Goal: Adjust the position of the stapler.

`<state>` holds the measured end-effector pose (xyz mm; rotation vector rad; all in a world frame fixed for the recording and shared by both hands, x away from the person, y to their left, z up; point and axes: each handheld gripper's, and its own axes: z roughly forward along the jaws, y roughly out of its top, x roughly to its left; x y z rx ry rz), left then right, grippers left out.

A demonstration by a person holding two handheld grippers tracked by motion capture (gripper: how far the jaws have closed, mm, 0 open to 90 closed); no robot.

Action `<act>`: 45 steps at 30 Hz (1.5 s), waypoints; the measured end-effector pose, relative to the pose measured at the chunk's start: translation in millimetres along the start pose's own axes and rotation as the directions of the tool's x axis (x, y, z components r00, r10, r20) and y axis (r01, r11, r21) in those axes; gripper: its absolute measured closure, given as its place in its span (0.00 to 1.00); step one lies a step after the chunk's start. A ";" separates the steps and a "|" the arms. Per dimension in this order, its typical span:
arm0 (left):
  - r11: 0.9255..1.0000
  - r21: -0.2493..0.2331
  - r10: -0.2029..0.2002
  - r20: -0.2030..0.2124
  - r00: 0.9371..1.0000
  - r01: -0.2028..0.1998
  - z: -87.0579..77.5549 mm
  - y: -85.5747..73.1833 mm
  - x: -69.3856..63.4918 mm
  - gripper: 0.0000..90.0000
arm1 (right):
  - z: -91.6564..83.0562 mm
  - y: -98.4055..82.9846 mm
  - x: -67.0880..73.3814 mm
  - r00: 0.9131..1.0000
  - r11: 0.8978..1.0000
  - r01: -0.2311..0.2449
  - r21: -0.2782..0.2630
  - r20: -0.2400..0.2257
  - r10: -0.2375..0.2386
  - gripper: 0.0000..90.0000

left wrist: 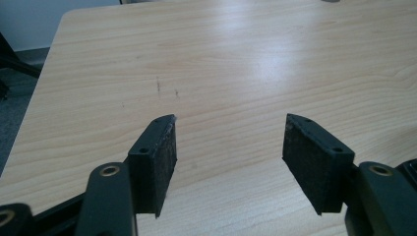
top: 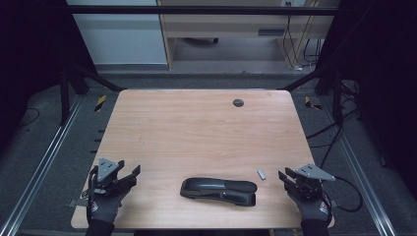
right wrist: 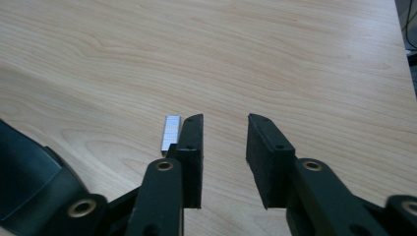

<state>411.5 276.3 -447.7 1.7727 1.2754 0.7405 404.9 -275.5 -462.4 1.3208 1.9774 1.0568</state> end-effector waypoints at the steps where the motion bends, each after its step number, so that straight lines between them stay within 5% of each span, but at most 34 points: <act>1: 1.000 0.000 0.000 0.000 1.000 0.000 0.0 0.0 0.0 0.42 | -0.1 0.0 0.0 1.000 1.000 0.015 -0.007 -0.002 -0.015 0.77; 16: 0.997 -0.009 0.076 -0.021 0.997 -0.076 -4.4 -4.8 -13.2 0.46 | -6.8 -2.2 23.2 0.991 0.997 0.074 0.011 -0.108 -0.072 0.95; 20: 0.998 -0.005 0.067 -0.026 0.997 -0.067 -4.0 -5.4 -12.0 0.46 | -6.7 -6.6 32.8 0.978 0.996 0.091 0.018 -0.188 -0.086 1.00; 29: 0.997 0.004 0.075 -0.040 0.996 -0.075 -2.5 -6.2 -12.2 0.47 | -4.0 -12.7 46.1 0.965 0.993 0.108 0.039 -0.244 -0.095 1.00; 38: 0.997 0.011 0.076 -0.048 0.996 -0.075 0.2 -6.6 -12.1 0.47 | 0.3 -19.0 66.1 0.935 0.984 0.178 0.028 -0.315 -0.161 1.00; 45: 0.996 0.017 0.087 -0.050 0.995 -0.087 3.5 -7.0 -14.2 0.49 | 2.0 -20.7 71.9 0.928 0.985 0.171 0.037 -0.340 -0.148 1.00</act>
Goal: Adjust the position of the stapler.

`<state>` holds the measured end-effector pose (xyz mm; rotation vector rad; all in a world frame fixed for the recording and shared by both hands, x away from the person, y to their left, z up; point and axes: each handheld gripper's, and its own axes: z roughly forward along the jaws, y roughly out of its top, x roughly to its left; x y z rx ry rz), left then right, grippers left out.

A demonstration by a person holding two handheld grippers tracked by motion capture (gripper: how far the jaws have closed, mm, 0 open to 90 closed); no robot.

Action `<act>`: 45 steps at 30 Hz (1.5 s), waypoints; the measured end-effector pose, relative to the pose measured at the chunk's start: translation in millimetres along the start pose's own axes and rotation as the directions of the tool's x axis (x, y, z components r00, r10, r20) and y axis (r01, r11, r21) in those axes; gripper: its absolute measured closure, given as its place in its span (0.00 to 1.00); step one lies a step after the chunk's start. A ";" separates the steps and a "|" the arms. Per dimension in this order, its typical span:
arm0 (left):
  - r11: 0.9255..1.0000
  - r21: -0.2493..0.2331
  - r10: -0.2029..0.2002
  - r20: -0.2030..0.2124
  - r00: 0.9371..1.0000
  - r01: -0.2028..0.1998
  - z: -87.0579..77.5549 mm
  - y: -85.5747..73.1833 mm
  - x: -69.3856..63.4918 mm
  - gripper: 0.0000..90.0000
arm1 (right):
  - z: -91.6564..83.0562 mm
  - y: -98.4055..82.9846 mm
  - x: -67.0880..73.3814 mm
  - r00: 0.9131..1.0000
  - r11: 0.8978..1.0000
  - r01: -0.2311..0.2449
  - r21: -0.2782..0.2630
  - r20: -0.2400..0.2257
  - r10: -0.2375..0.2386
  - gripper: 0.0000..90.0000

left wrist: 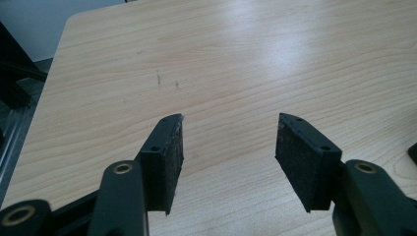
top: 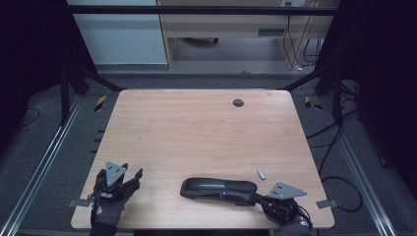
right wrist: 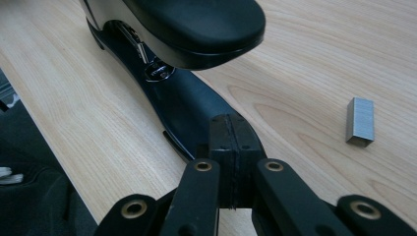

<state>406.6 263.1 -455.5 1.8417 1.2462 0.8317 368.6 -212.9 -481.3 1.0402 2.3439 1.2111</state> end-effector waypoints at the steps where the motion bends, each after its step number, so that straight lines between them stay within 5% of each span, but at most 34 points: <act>1: 1.000 -0.001 -0.003 -0.002 1.000 0.003 0.0 -0.1 0.1 0.49 | 0.0 -0.1 0.0 1.000 1.000 0.002 0.000 -0.001 -0.002 1.00; 14: 1.000 -0.012 -0.022 -0.011 1.000 0.022 0.2 -1.7 1.5 0.51 | 3.1 -1.8 1.3 0.999 1.000 -0.018 0.006 -0.033 0.018 1.00; 22: 1.000 -0.014 0.007 -0.023 1.000 -0.007 -0.7 -0.3 -2.5 0.53 | 8.1 -2.3 6.5 0.998 0.999 0.008 0.036 -0.059 -0.006 1.00; 45: 1.000 -0.007 0.000 -0.024 1.000 0.000 -0.4 -0.4 -1.9 0.55 | 17.7 -4.6 10.3 0.997 0.993 0.029 0.112 -0.080 -0.020 1.00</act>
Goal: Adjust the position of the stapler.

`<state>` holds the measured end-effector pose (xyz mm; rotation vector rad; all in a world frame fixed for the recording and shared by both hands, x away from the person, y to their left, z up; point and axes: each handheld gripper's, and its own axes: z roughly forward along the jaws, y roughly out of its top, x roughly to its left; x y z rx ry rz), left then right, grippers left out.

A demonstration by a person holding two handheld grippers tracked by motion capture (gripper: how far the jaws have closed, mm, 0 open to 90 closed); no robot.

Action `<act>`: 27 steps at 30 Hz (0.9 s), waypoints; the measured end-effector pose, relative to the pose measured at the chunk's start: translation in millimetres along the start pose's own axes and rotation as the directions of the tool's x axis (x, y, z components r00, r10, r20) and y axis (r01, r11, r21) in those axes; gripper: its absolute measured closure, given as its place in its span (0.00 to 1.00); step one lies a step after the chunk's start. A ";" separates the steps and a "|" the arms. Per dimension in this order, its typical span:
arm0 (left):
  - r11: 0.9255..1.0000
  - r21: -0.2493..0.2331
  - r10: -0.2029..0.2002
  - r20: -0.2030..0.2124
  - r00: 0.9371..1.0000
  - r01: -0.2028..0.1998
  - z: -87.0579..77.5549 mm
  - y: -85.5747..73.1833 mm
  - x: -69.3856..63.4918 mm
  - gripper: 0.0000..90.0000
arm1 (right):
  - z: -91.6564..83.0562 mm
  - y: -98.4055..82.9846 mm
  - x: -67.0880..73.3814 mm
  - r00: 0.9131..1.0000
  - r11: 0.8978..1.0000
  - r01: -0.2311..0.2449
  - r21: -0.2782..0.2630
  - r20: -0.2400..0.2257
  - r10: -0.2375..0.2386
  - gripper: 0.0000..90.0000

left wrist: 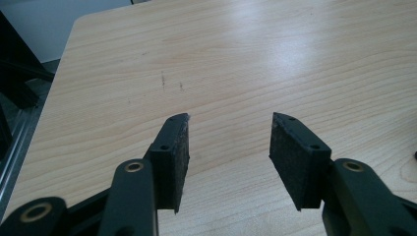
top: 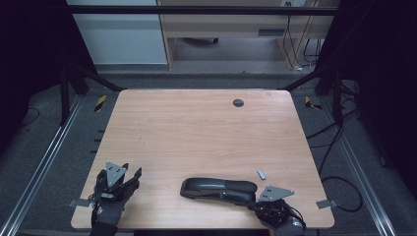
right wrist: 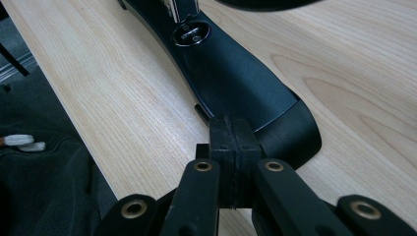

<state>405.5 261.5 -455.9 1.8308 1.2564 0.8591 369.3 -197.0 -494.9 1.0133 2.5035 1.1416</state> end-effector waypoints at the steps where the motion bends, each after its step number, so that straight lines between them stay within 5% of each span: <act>1: 1.000 0.000 -0.002 0.001 1.000 0.002 0.0 0.1 -0.3 0.55 | 0.4 0.1 0.2 1.000 1.000 0.001 0.005 -0.001 -0.001 1.00; 27: 1.000 0.007 0.006 0.013 1.000 -0.006 0.6 0.5 -2.2 0.54 | 3.5 2.9 -6.1 0.999 1.000 0.003 -0.014 0.046 -0.002 1.00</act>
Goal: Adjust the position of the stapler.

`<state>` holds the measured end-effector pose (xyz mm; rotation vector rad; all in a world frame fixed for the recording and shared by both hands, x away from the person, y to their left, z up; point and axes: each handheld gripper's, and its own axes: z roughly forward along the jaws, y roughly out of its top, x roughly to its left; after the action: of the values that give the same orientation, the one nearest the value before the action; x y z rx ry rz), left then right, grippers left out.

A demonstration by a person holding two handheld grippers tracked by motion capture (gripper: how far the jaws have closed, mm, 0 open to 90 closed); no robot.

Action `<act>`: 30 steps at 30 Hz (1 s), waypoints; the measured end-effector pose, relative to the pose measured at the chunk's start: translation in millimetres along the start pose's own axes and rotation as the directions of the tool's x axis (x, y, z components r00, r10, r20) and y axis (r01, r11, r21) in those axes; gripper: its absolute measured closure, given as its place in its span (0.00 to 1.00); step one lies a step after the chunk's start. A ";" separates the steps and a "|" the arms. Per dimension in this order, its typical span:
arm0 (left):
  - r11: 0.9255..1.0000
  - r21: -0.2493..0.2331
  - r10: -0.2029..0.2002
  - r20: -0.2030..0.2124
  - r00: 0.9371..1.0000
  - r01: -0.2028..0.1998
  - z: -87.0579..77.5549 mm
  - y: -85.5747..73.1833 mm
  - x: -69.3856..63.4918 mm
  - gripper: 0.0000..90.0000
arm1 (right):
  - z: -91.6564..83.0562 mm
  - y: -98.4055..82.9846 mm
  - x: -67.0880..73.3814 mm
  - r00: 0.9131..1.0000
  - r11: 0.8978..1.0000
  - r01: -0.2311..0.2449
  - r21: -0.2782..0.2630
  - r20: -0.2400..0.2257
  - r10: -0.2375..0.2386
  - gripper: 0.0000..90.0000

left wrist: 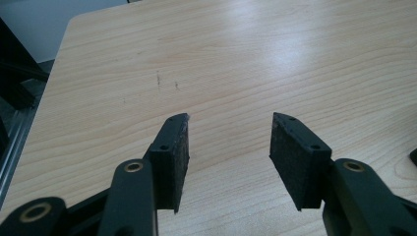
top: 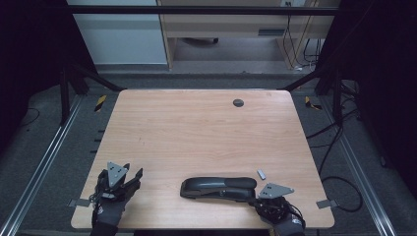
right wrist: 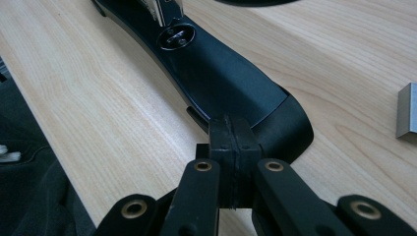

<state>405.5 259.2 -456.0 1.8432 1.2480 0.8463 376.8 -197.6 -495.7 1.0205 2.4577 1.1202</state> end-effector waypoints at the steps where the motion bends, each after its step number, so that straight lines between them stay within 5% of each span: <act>1: 1.000 0.000 0.000 0.000 1.000 0.000 0.0 0.0 0.0 0.54 | 0.6 0.3 -0.7 1.000 1.000 0.000 -0.003 0.001 0.000 1.00; 20: 1.000 -0.001 0.009 0.001 1.000 -0.009 -0.8 0.6 -1.1 0.54 | 1.5 2.8 -4.4 1.000 1.000 -0.006 -0.014 0.027 0.006 1.00; 30: 1.000 -0.005 0.010 0.007 1.000 -0.010 -1.8 1.8 -3.2 0.54 | -9.9 3.1 -12.3 0.997 0.995 -0.053 -0.082 0.047 0.057 0.98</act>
<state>403.8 256.0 -453.9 1.8483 1.2321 0.8473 382.5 -210.2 -487.5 1.0852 2.3395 1.1858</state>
